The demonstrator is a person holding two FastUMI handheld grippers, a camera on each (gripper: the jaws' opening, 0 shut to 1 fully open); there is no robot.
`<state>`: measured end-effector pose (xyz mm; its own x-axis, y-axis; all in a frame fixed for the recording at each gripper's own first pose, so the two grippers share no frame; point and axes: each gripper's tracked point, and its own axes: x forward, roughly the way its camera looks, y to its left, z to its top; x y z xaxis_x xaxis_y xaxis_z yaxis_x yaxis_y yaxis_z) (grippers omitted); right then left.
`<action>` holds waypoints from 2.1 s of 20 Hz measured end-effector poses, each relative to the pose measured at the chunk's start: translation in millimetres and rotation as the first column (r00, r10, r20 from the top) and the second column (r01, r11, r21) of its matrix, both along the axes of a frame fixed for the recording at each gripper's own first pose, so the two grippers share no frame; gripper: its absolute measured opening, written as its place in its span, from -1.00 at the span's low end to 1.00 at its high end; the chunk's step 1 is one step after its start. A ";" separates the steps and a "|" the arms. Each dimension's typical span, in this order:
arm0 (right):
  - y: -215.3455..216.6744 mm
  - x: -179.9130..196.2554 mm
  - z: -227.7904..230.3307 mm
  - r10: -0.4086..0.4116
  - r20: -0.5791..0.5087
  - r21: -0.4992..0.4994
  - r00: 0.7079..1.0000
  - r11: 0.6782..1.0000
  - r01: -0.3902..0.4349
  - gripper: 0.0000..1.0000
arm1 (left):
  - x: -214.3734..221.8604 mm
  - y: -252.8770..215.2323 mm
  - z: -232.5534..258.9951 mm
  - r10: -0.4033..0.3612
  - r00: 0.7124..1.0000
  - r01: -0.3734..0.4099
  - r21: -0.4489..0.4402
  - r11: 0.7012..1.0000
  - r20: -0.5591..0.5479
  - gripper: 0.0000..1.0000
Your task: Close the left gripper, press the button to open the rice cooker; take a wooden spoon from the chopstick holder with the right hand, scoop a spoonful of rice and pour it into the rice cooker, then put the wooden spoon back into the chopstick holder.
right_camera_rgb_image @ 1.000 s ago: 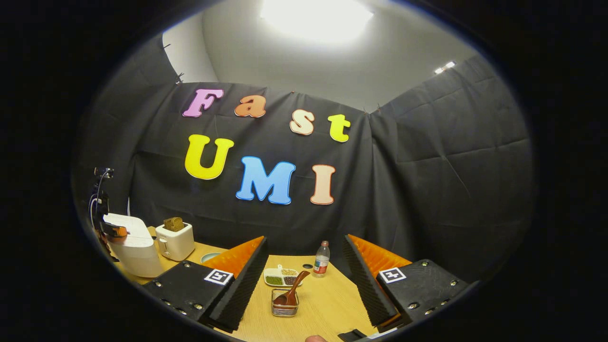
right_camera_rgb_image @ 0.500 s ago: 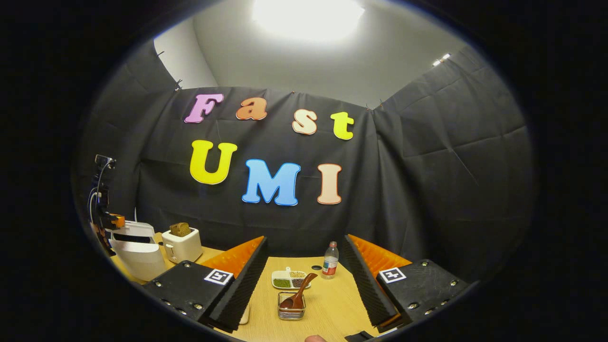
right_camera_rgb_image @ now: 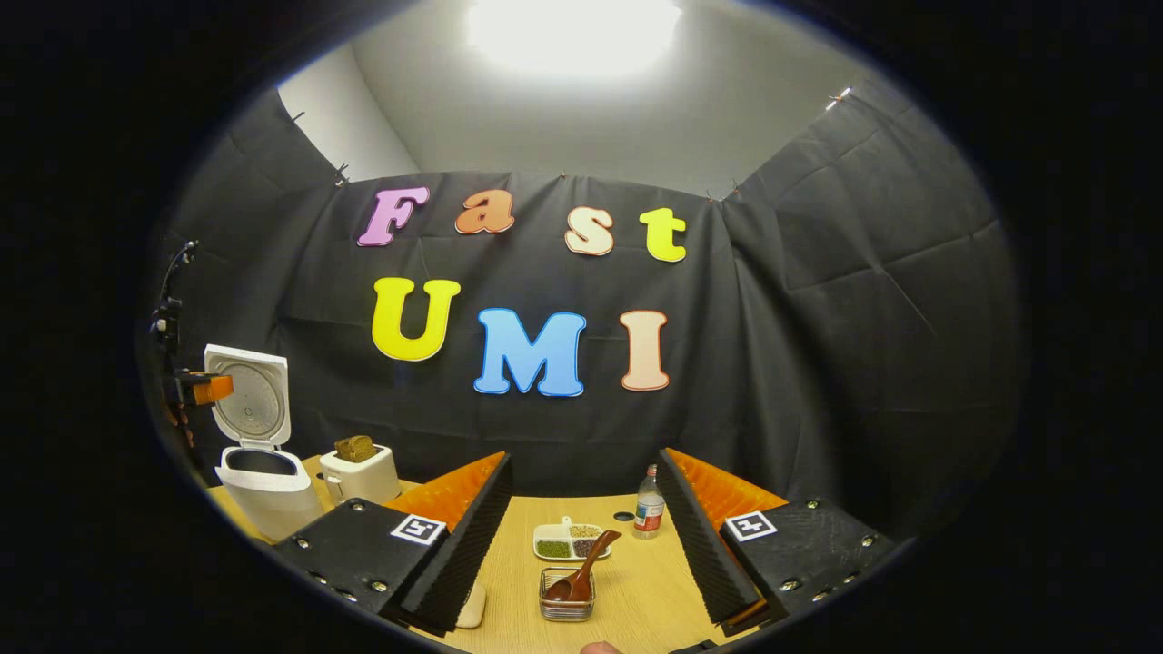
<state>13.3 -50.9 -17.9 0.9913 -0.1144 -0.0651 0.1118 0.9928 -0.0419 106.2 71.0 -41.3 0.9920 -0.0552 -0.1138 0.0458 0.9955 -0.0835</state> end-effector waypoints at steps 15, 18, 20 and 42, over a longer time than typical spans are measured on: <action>-29.9 86.8 -99.8 0.048 -0.207 0.164 0.977 0.986 -0.014 0.92 | -85.8 -43.1 57.8 0.004 0.993 -0.015 0.095 0.995 0.120 1.00; -36.9 101.8 -133.8 0.044 -0.269 0.197 0.962 0.980 0.011 0.93 | -96.7 -37.4 55.2 0.035 0.994 -0.046 0.105 0.993 0.107 1.00; -38.4 109.4 -155.1 0.049 -0.310 0.216 0.950 0.976 0.020 0.92 | -104.0 -32.9 50.7 0.054 0.994 -0.065 0.120 0.991 0.094 1.00; -34.9 143.6 -307.3 0.169 -0.633 0.392 0.755 0.911 0.125 -0.09 | -146.8 -9.1 39.1 0.182 0.983 -0.186 0.198 0.962 0.040 0.99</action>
<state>157.0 -85.9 -325.2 0.6924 0.0873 -0.7162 0.1819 0.9395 0.2903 -40.6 61.9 -2.2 0.9851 0.1504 -0.0832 -0.1402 0.9831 0.1173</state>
